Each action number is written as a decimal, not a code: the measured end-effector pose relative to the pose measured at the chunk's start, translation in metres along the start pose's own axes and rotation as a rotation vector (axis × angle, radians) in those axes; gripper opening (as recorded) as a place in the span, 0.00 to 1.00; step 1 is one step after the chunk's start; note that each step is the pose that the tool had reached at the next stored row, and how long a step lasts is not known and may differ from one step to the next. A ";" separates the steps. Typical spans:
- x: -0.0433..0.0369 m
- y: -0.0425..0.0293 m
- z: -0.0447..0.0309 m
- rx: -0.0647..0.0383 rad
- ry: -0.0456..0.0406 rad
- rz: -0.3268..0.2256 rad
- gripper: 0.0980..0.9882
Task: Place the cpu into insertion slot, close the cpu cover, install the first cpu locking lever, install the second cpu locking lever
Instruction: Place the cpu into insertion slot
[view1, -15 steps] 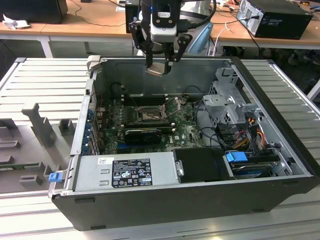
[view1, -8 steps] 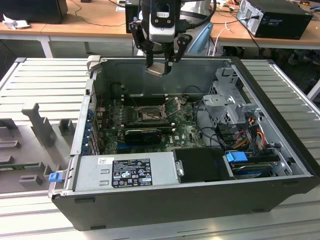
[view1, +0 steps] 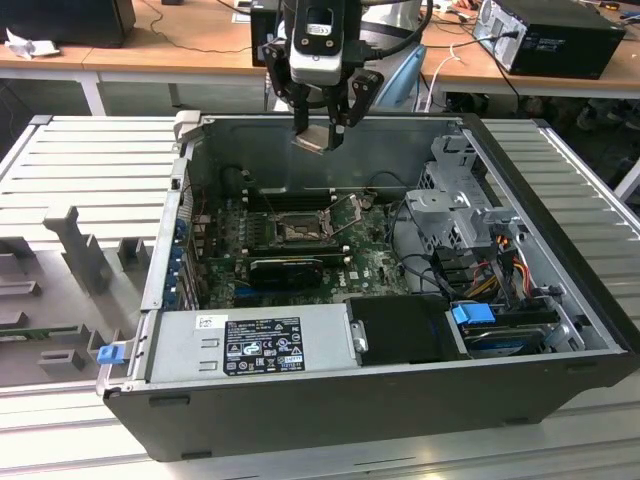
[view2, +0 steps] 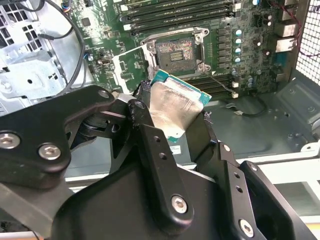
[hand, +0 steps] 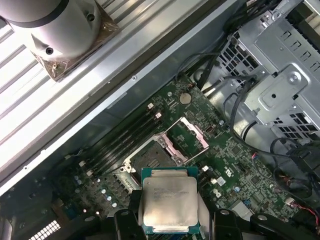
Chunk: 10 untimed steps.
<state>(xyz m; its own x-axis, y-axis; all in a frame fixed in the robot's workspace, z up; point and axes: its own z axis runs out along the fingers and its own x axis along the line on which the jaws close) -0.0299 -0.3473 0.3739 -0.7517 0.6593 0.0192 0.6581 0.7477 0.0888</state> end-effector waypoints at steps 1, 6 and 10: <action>0.0000 0.0000 0.0000 0.000 -0.0007 0.009 0.48; 0.0000 0.0000 0.0000 -0.001 -0.0036 0.040 0.48; 0.0000 0.0000 0.0000 -0.001 -0.0063 0.071 0.48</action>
<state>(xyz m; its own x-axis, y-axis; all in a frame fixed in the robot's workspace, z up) -0.0299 -0.3473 0.3739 -0.7029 0.7110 0.0192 0.7095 0.6990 0.0888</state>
